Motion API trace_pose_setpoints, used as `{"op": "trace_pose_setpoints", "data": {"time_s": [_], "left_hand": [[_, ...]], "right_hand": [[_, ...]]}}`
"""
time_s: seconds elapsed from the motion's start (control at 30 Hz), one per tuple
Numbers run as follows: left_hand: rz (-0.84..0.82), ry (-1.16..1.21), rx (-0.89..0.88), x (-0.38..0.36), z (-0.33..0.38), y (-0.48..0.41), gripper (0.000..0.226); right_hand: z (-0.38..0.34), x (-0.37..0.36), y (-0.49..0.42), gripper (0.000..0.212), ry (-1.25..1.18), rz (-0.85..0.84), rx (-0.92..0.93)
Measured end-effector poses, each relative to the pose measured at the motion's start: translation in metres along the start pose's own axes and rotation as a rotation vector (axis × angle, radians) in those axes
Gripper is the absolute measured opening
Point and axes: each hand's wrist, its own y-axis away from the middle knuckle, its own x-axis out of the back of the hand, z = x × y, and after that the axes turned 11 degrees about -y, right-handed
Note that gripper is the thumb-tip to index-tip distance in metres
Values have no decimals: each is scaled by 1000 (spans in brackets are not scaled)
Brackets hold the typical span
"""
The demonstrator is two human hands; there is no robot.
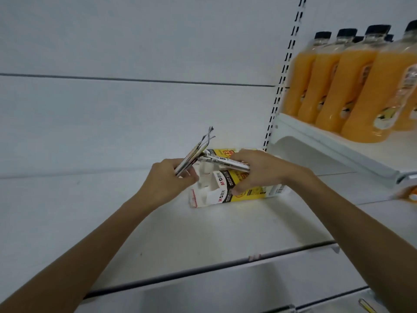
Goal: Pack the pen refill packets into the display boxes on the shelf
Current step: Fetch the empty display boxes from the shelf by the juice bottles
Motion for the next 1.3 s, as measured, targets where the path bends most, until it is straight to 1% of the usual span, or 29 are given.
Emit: {"op": "trace_pose_setpoints", "data": {"time_s": [0.03, 0.1, 0.17, 0.23, 0.3, 0.37, 0.5, 0.63, 0.73, 0.8, 0.83, 0.87, 0.9, 0.93, 1.0, 1.03, 1.07, 1.13, 1.23, 1.3], "left_hand": [[8, 17, 0, 0, 3, 0, 16], [46, 76, 7, 1, 10, -1, 10], [104, 208, 4, 1, 18, -1, 7], [192, 305, -30, 3, 27, 4, 15], [268, 311, -83, 5, 34, 10, 20], [309, 337, -104, 2, 39, 15, 15], [370, 330, -48, -13, 49, 26, 37], [351, 324, -69, -17, 61, 31, 53], [351, 312, -51, -10, 67, 29, 71], [338, 317, -61, -4, 71, 30, 69], [330, 324, -66, -2, 72, 30, 65], [325, 331, -69, 0, 73, 30, 63], [318, 340, -64, 0, 72, 30, 61], [307, 356, -55, 0, 71, 29, 60], [288, 399, -40, -3, 69, 27, 62], [283, 414, -38, -4, 68, 25, 64], [281, 422, -39, -5, 68, 23, 65], [271, 434, -37, -5, 70, 20, 65], [256, 461, -20, -3, 73, 18, 62], [268, 464, -14, -1, 74, 19, 63]], "right_hand": [[0, 2, 2, 50, -59, 6, 4], [0, 9, 4, 44, -222, 36, 26], [-2, 16, 4, 39, -372, 61, 59], [-4, 21, 4, 36, -468, 59, 93], [-5, 24, 3, 35, -547, 46, 132], [-4, 24, 2, 34, -636, 48, 177], [2, 24, 9, 32, -751, 41, 262], [0, 26, 15, 37, -902, 11, 268], [-4, 29, 20, 34, -942, -7, 291], [-7, 31, 23, 29, -973, -5, 294], [-10, 33, 24, 25, -985, 36, 283], [-14, 36, 23, 18, -997, 125, 269], [-19, 42, 23, 9, -1025, 241, 249], [-27, 49, 22, 8, -1080, 368, 239], [-47, 65, 24, 24, -1192, 561, 305], [-58, 73, 26, 26, -1180, 624, 350], [-69, 78, 28, 25, -1116, 670, 371], [-84, 81, 28, 23, -971, 719, 353], [-94, 77, 25, 24, -867, 648, 346], [-91, 70, 22, 27, -688, 605, 334]]}}
